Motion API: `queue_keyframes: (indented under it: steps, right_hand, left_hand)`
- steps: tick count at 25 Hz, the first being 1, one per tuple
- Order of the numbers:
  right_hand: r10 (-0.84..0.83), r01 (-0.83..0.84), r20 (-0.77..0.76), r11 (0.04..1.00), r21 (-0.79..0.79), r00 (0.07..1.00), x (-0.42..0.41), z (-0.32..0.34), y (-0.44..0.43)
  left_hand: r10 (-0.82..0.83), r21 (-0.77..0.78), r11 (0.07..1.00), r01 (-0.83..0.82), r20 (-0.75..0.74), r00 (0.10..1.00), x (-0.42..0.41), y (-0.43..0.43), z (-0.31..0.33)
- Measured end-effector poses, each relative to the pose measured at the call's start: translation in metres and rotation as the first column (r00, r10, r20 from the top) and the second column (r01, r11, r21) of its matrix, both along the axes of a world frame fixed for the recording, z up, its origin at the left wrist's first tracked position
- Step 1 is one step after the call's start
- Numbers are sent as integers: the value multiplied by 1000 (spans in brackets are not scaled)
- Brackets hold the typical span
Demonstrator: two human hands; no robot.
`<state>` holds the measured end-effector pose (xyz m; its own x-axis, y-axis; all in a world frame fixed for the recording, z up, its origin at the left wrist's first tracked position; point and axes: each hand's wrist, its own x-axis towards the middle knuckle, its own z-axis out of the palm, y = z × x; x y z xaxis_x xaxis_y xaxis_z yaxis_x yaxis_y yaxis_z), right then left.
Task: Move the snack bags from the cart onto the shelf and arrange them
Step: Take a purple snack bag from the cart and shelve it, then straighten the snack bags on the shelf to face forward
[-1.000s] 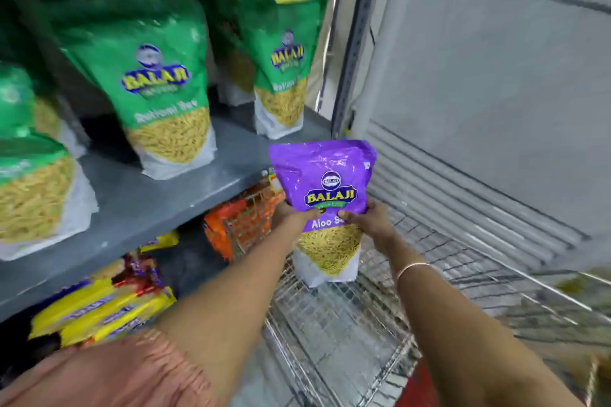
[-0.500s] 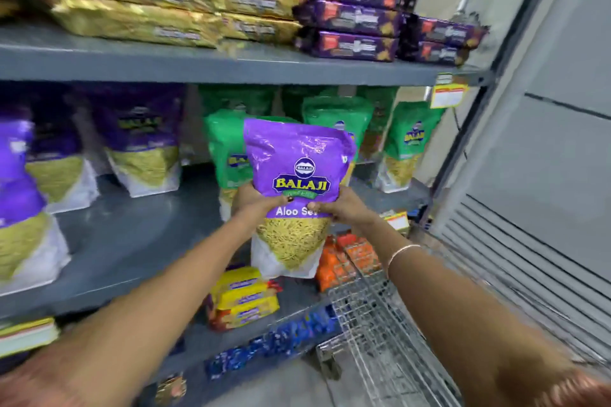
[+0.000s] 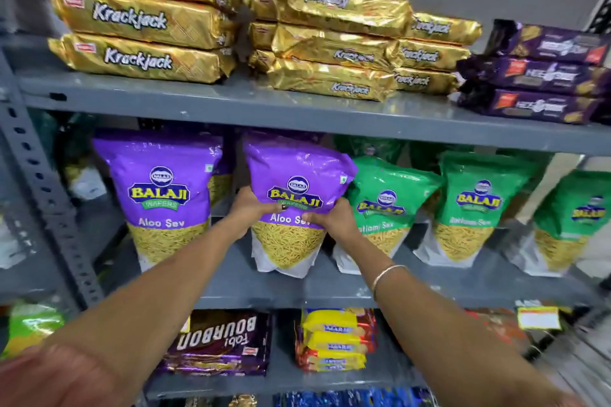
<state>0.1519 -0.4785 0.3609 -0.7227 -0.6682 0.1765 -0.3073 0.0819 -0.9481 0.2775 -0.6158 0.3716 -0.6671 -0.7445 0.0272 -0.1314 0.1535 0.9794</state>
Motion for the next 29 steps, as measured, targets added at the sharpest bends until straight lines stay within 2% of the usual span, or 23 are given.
queue_keyframes:
  steps: [3, 5, 8, 11, 15, 20, 21, 23, 24, 26, 29]
  right_hand:
    - [6, -6, 44, 1000, 1, 999, -6, -19, -17]
    - [35, -34, 86, 999, -9, 996, -11, -31, -21]
    - [110, -119, 184, 992, 39, 977, -12, -53, -12]
    - [163, -188, 181, 973, 133, 970, -10, -85, -2]
    - [122, -149, 161, 974, 170, 979, -15, -104, -15]
    - [88, -123, 167, 970, 211, 982, -15, -108, -15]
    - [68, -103, 154, 966, 238, 986, -13, -108, -10]
    - [29, -60, 112, 956, 287, 993, -7, -109, 4]
    - [-1, -28, 93, 950, 309, 996, -5, -107, 13]
    - [-66, 49, 30, 925, 378, 997, -9, -105, 38]
    - [-224, 261, -135, 825, 501, 965, -33, -95, 85]
  left_hand:
    - [44, 33, 999, -43, -35, 998, -8, -9, -18]
    - [15, 58, 998, -13, -47, 999, -10, -16, -34]
    - [-53, 126, 991, 47, 44, 998, 0, -20, -59]
    - [-132, 138, 984, 111, 159, 978, 7, -15, -89]
    - [40, -32, 999, -35, 192, 980, 4, -16, -103]
    - [106, -135, 988, -71, 272, 956, 3, -9, -103]
    - [187, -244, 962, -125, 255, 949, 8, -2, -104]
    - [366, -546, 805, -232, 151, 918, 20, 20, -117]
    - [361, -658, 723, -210, 101, 927, 25, 37, -125]
    - [200, -752, 657, -51, 109, 974, 17, 71, -140]
    - [-88, -618, 761, 199, 206, 975, -30, 107, -139]
